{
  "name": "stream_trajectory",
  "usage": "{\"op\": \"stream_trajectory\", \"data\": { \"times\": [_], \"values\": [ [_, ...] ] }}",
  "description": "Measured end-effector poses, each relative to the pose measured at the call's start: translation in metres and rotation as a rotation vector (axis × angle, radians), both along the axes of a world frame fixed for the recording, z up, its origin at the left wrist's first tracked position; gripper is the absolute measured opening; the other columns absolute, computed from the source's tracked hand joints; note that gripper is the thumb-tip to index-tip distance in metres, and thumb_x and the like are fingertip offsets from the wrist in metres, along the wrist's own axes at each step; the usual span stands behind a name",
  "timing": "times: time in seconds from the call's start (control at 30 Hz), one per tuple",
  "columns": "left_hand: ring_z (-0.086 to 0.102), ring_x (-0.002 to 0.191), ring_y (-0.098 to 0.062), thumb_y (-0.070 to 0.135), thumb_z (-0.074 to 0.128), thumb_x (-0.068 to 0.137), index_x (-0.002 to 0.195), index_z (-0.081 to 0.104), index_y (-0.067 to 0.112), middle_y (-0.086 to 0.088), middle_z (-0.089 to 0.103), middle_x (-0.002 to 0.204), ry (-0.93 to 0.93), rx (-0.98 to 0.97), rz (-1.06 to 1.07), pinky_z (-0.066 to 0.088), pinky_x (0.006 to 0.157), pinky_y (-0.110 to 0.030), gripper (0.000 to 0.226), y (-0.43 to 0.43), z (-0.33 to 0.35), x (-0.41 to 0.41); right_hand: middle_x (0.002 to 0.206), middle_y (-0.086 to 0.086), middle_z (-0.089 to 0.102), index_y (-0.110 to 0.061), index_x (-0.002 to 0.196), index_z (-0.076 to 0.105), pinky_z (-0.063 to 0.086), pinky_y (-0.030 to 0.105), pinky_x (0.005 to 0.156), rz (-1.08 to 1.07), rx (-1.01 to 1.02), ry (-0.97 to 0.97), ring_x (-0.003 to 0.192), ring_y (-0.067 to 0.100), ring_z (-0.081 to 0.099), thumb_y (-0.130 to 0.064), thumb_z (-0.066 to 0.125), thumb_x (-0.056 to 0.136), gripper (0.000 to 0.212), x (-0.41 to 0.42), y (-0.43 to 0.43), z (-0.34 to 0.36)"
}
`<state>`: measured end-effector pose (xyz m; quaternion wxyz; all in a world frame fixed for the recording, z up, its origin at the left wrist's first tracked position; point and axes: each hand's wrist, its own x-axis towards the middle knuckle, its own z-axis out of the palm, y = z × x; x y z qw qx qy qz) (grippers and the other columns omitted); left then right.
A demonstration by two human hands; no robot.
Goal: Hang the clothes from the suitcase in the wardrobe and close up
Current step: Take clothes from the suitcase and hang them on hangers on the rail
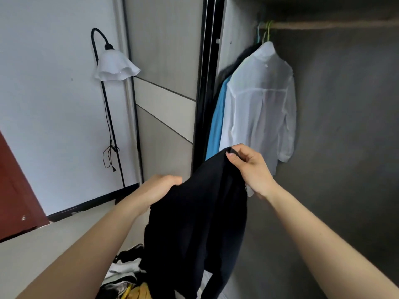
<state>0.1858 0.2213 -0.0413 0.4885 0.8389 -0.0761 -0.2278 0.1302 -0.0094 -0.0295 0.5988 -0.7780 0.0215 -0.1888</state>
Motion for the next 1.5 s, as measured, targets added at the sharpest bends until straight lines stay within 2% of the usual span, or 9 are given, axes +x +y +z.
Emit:
{"op": "stream_trajectory", "data": {
  "times": [0.27,0.37,0.47,0.77,1.07,1.2,1.3,1.4,1.5],
  "values": [
    [0.05,0.071,-0.011,0.032,0.05,0.099,0.079,0.056,0.024,0.001,0.053,0.083,-0.23,-0.105,0.18,0.042,0.066,-0.025,0.022,-0.075,-0.004,0.04,0.087,0.015,0.068,-0.002,0.09,0.065,0.048,0.028,0.074,0.078,0.165,0.261,0.081,0.03,0.065,-0.026,0.063,0.09,0.025,0.006,-0.081,0.012],
    [0.064,0.08,-0.02,0.026,0.055,0.098,0.102,0.059,0.021,-0.006,0.062,0.091,0.007,-0.387,0.329,0.056,0.069,-0.035,0.007,-0.112,-0.007,0.047,0.095,0.009,0.076,-0.007,0.097,0.076,0.053,0.026,0.086,0.081,0.044,0.376,0.091,0.022,0.073,-0.038,0.066,0.088,0.033,0.005,-0.099,0.007],
    [0.066,0.089,-0.026,0.015,0.057,0.097,0.128,0.051,0.007,-0.016,0.064,0.097,0.202,-0.639,0.419,0.056,0.076,-0.039,0.033,-0.153,-0.011,0.057,0.072,0.02,0.067,0.002,0.074,0.068,0.051,0.03,0.067,-0.061,0.015,0.347,0.067,0.027,0.065,-0.024,0.07,0.084,0.028,0.01,-0.119,-0.005],
    [0.064,0.085,-0.019,-0.007,0.066,0.081,0.089,0.06,0.002,-0.017,0.063,0.094,0.393,-0.986,0.553,0.055,0.067,-0.027,0.013,-0.241,-0.03,0.066,0.053,0.004,0.032,-0.013,0.054,0.038,0.028,0.031,0.051,-0.351,0.025,0.276,0.052,0.019,0.033,-0.009,0.067,0.071,0.034,0.019,-0.177,-0.038],
    [0.055,0.073,-0.015,-0.012,0.041,0.082,0.086,0.065,0.003,-0.008,0.056,0.08,0.438,-0.843,0.428,0.055,0.068,-0.027,0.028,-0.266,-0.034,0.059,0.061,0.001,0.044,-0.009,0.065,0.046,0.039,0.031,0.06,-0.64,-0.008,0.034,0.06,0.014,0.041,-0.017,0.061,0.093,0.033,0.036,-0.209,-0.05],
    [0.049,0.069,-0.021,-0.016,0.023,0.081,0.08,0.061,-0.002,-0.012,0.056,0.082,0.526,-0.742,0.378,0.054,0.058,-0.025,0.041,-0.267,-0.028,0.044,0.077,0.008,0.049,-0.01,0.083,0.054,0.045,0.033,0.061,-0.69,0.565,0.072,0.065,0.02,0.048,-0.017,0.054,0.1,0.018,0.045,-0.214,-0.029],
    [0.056,0.075,-0.033,-0.015,0.016,0.078,0.084,0.056,0.0,-0.016,0.057,0.089,0.612,-0.741,0.349,0.053,0.055,-0.036,0.043,-0.268,-0.029,0.033,0.125,0.016,0.057,-0.008,0.129,0.053,0.052,0.04,0.088,-0.598,0.907,0.204,0.11,0.032,0.059,-0.016,0.049,0.102,0.028,0.05,-0.214,-0.013],
    [0.049,0.059,-0.022,-0.004,0.035,0.072,0.068,0.039,0.011,-0.005,0.046,0.073,0.624,-0.665,0.192,0.039,0.042,-0.022,0.016,-0.264,-0.028,0.032,0.129,0.012,0.058,-0.006,0.133,0.052,0.056,0.038,0.076,-0.626,0.924,0.287,0.11,0.03,0.06,-0.019,0.053,0.101,0.035,0.047,-0.21,0.0],
    [0.046,0.056,-0.014,0.01,0.062,0.075,0.074,0.057,0.016,0.0,0.052,0.067,0.46,-0.375,-0.097,0.031,0.049,-0.022,0.007,-0.263,-0.021,0.034,0.123,0.009,0.058,-0.008,0.131,0.052,0.054,0.042,0.086,-0.618,0.72,0.279,0.108,0.029,0.058,-0.024,0.053,0.1,0.035,0.042,-0.208,0.013]
  ]
}}
